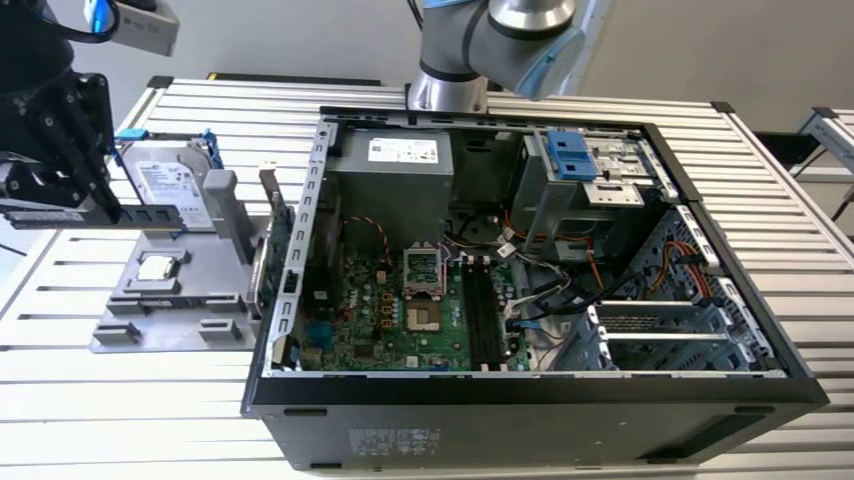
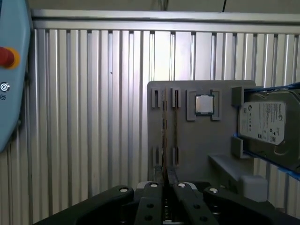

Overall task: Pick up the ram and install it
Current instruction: 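Pick up the ram and move it above insertion slot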

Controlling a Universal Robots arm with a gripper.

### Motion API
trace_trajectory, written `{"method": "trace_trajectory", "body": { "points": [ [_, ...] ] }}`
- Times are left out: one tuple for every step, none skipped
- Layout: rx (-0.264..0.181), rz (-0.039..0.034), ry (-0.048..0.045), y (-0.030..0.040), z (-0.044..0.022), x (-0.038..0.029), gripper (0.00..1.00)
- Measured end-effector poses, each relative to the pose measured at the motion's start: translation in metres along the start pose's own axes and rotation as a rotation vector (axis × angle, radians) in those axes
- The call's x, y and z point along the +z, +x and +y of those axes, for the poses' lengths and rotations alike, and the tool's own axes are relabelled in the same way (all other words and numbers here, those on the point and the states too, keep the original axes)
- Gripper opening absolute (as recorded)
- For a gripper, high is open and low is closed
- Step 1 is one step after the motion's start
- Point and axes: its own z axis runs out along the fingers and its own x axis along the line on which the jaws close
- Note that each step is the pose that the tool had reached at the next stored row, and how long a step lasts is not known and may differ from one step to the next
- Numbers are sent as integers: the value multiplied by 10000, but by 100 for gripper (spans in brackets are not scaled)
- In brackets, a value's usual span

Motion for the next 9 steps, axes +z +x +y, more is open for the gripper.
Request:
{"method": "trace_trajectory", "body": {
  "points": [
    [0, 0, 0, 0, -12, 0, 0],
    [0, 1, 0, 0, -26, 0, 0],
    [0, 1, -1, 0, -42, -1, 0],
    [0, 1, -1, 0, -59, -1, 0],
    [0, 1, 0, 0, -78, 0, 0],
    [0, 0, 0, 0, -96, 0, 0],
    [0, 1, -1, 0, -115, -1, 0],
    [0, 1, 0, 0, -134, -1, 0],
    [1, 0, 0, 1, -151, -1, 0]
  ]
}}
